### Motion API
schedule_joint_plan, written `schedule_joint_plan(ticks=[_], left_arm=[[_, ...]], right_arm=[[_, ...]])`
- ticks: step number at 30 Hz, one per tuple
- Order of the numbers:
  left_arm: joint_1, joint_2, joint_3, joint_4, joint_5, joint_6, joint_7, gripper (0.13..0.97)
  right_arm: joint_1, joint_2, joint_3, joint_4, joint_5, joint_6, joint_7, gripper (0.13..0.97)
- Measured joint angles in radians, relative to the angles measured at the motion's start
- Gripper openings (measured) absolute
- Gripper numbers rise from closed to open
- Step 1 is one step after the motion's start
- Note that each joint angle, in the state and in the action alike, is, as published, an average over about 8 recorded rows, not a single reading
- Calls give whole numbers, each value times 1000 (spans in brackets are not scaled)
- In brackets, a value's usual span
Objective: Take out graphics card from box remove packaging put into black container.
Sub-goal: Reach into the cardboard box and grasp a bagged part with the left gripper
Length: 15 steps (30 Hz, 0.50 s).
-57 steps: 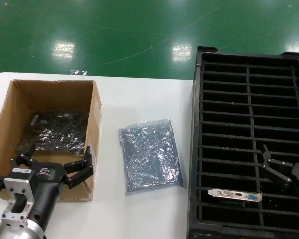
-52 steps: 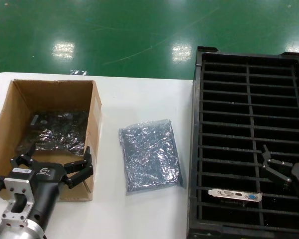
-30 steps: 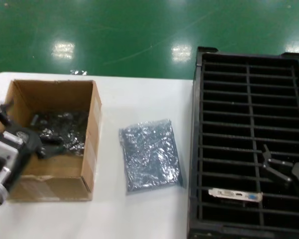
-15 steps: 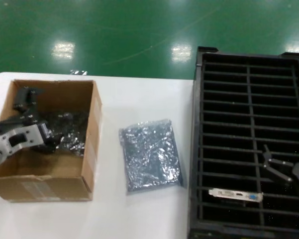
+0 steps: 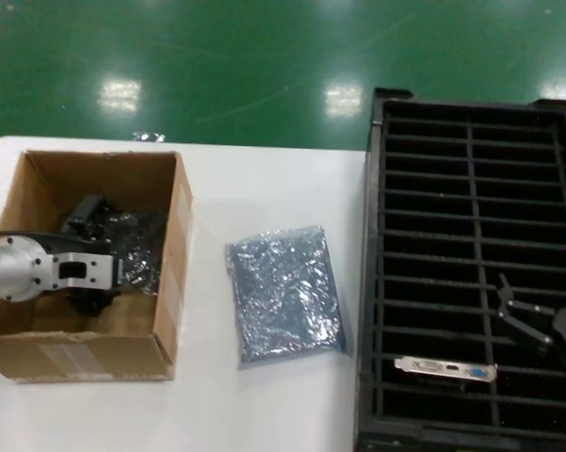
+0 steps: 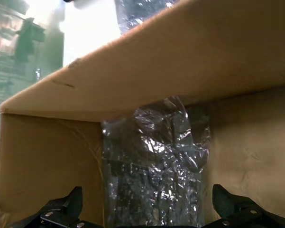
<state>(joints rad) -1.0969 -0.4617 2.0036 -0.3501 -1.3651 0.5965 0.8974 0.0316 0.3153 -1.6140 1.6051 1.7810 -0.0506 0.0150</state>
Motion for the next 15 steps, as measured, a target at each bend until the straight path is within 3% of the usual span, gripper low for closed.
schedule_joint_plan(ticks=[3,7,15], left_arm=[[-52,37,-19,124,-21,-19,106,966],[-94,72,-52,237,-53,-52,228,966],[-113,98,-107,314,-105,-113,384,951]], right_arm=[[0,0,0,0,0,0,0,966],[0,0,0,0,0,0,0,966],[0,0,0,0,0,0,0,966]])
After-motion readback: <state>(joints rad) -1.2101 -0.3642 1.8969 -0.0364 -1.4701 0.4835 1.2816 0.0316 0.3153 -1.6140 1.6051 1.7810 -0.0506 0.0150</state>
